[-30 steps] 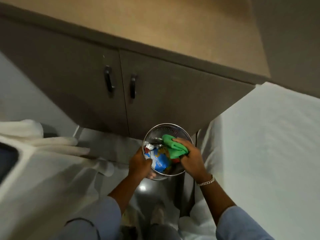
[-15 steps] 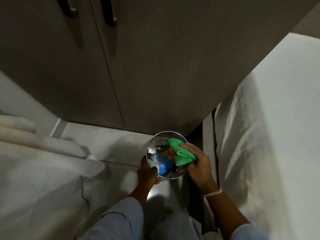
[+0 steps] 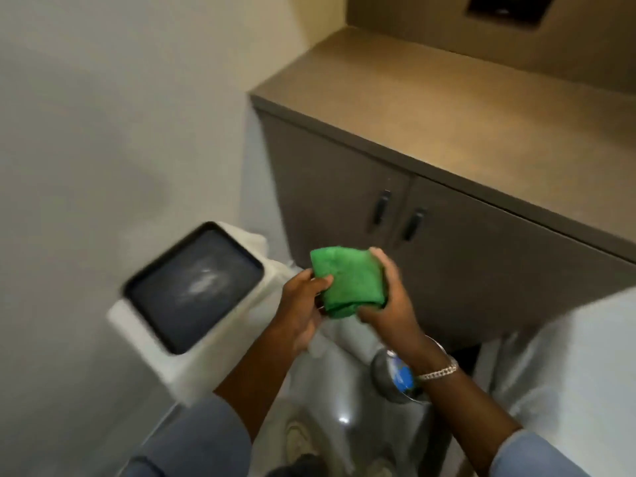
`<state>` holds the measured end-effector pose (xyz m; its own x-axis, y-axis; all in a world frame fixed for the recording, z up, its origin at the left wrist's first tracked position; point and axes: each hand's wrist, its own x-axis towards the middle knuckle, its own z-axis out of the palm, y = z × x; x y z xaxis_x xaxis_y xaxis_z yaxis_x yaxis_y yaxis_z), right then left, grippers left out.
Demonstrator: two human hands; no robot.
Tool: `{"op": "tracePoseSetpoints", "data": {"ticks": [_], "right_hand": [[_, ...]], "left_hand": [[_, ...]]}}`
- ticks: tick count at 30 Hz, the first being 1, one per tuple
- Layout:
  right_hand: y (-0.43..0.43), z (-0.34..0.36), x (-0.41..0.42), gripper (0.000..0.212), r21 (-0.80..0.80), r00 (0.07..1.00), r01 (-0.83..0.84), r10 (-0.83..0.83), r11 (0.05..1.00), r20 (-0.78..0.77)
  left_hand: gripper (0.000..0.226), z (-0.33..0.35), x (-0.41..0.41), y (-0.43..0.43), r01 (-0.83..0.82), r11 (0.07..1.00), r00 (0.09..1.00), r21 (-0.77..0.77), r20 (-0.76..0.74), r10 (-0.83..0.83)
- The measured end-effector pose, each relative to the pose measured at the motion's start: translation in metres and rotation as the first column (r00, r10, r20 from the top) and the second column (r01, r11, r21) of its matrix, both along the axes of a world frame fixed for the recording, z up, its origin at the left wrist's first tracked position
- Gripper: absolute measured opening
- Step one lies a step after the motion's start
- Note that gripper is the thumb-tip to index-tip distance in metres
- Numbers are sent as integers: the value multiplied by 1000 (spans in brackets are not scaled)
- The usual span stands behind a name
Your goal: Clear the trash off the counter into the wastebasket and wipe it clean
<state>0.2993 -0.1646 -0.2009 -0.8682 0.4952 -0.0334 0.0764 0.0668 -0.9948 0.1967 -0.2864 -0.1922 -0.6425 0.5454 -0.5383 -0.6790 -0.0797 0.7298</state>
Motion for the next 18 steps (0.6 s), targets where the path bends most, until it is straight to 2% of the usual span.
{"op": "tracePoseSetpoints", "data": {"ticks": [1,2,3,4,7,9,11,13,16,18], "right_hand": [[-7,13,-19,90,-349,1000,-26,27,937,-4],[-15,22,-38,88,-619,996,-62,88,783,12],[-23,25,-58,82,-759,989,-71,145,647,31],[-36,25,-79,71,-785,978,-79,202,615,60],[-84,8,-141,40,-672,965,-17,187,740,183],[-115,-12,-175,25,-578,953,0,174,816,247],[-136,-33,-193,27,-464,939,-13,170,886,298],[-149,-44,-199,36,-398,924,-34,180,917,337],[-137,-39,-188,41,-361,926,68,75,930,370],[-116,-13,-169,38,-284,923,220,-105,933,371]], "left_hand": [[29,13,-15,-18,-50,998,998,36,-44,52],[31,20,-31,-36,-109,993,989,36,-99,112],[33,23,-44,-52,-179,984,973,9,-146,178],[34,23,-57,-69,-252,967,951,-29,-193,242],[24,2,-89,-119,-421,884,884,-203,-308,351],[23,-17,-108,-147,-475,819,865,-324,-344,365],[18,-29,-117,-164,-509,750,847,-421,-397,353],[10,-37,-124,-176,-494,683,848,-538,-472,241],[43,-35,-134,-185,-464,524,832,-714,-555,-18],[52,-14,-139,-180,-490,538,793,-686,-607,-51]]}}
